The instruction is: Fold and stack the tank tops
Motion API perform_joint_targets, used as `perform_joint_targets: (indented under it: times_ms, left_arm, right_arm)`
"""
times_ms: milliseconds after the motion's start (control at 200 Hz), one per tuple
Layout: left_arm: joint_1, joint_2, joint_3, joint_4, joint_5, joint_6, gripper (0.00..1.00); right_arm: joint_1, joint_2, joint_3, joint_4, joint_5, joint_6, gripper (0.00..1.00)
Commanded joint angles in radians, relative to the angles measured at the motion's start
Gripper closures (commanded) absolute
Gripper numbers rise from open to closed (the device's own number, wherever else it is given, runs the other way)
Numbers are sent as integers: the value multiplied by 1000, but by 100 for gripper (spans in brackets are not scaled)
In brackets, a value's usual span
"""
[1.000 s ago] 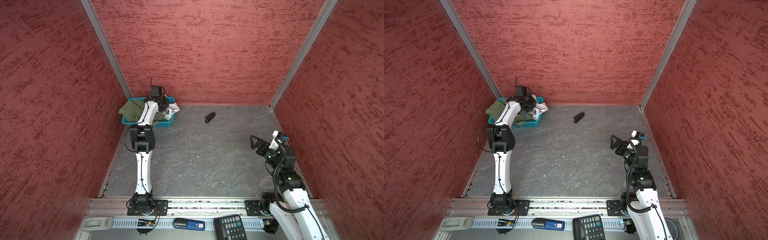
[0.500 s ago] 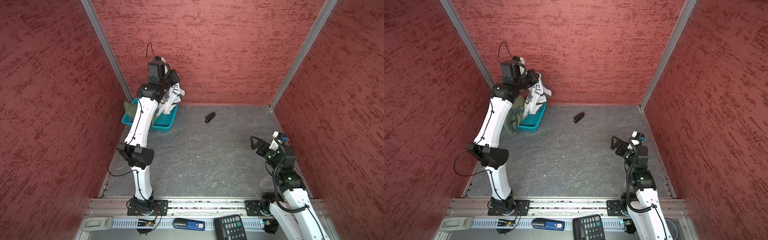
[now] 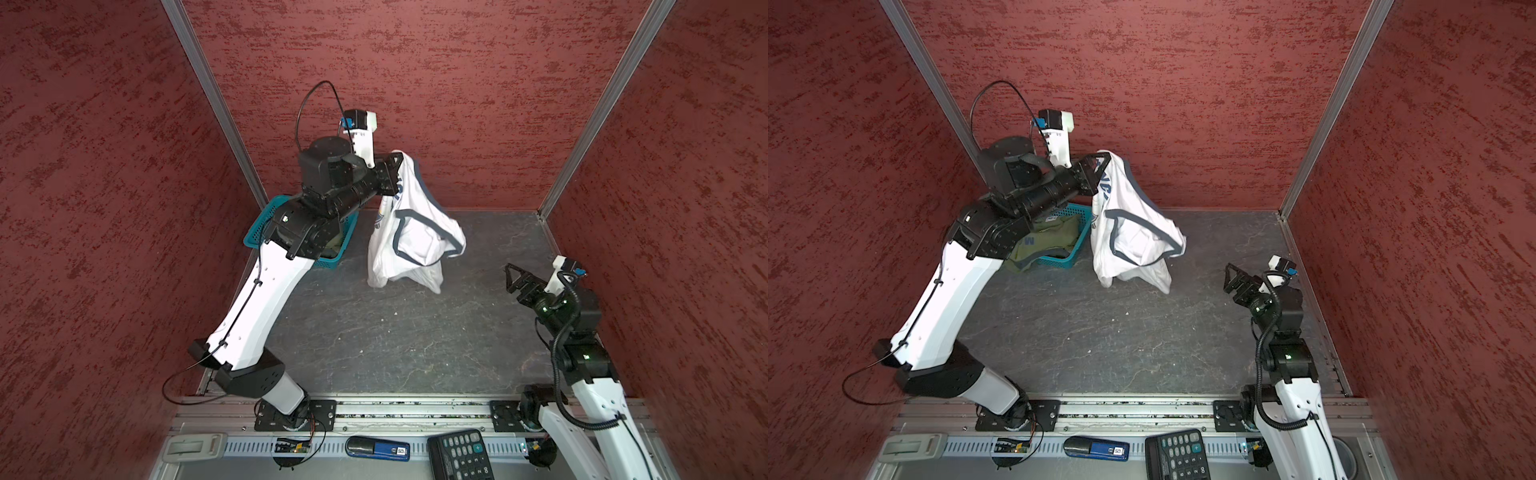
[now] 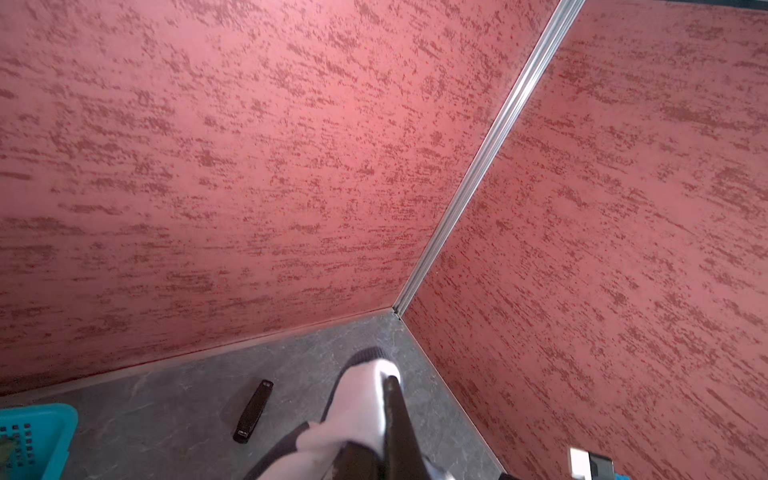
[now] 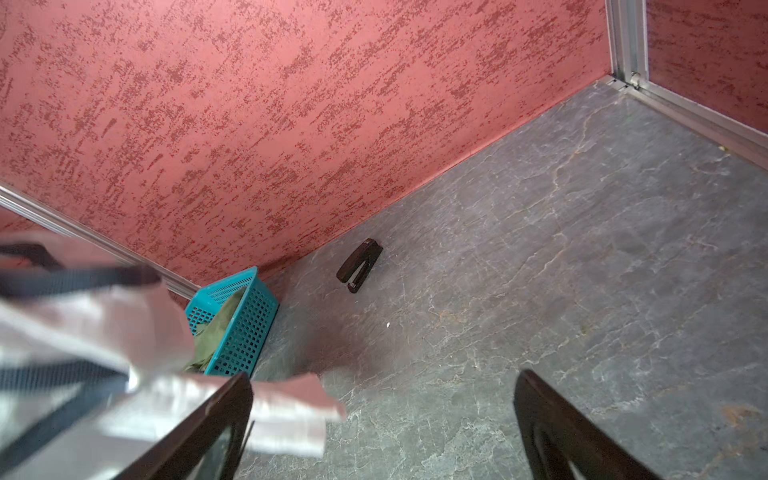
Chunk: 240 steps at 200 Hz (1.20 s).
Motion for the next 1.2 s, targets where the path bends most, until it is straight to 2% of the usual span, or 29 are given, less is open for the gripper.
perform_joint_targets:
  times_ms: [0, 120, 240, 281, 336, 356, 396, 436, 581, 751, 852, 1077, 1197]
  left_arm:
    - [-56, -94, -226, 99, 24, -31, 100]
    - [-95, -184, -522, 190, 69, -110, 100]
    - [-97, -187, -760, 251, 95, -174, 90]
    - [-94, -162, -799, 226, 104, -179, 75]
    - [-91, -119, -807, 138, 83, -167, 34]
    - [-91, -104, -803, 85, 46, -170, 24]
    - [-84, -89, -807, -26, -43, -194, 14]
    - [-64, -98, -838, -85, -95, -213, 9]
    - [3, -292, -1061, -133, -125, -267, 0]
    - [-39, -546, -1276, -152, -116, -348, 0]
    - [-63, -650, -1392, -103, -62, -405, 0]
    - [-110, -666, -1524, -34, 13, -459, 3]
    - [-157, -627, -1547, 4, 41, -462, 5]
  right_arm:
    - [5, -5, 29, -14, 6, -8, 1]
    - [5, 17, 23, 5, -21, 1, 1]
    - [11, 75, 17, 37, -114, 10, 1]
    - [24, 104, 18, 33, -126, 11, 1]
    - [57, 149, 23, 14, -112, 4, 1]
    - [71, 165, 25, 7, -104, -2, 1]
    - [104, 194, 28, -6, -84, -12, 1]
    - [137, 221, 28, -18, -68, -20, 1]
    - [288, 300, 16, -41, 4, -42, 2]
    - [481, 478, 50, -53, 127, -81, 2]
    - [563, 623, 123, -73, 196, -122, 3]
    - [684, 916, 299, -175, 357, -214, 10]
    - [696, 976, 331, -219, 409, -222, 15]
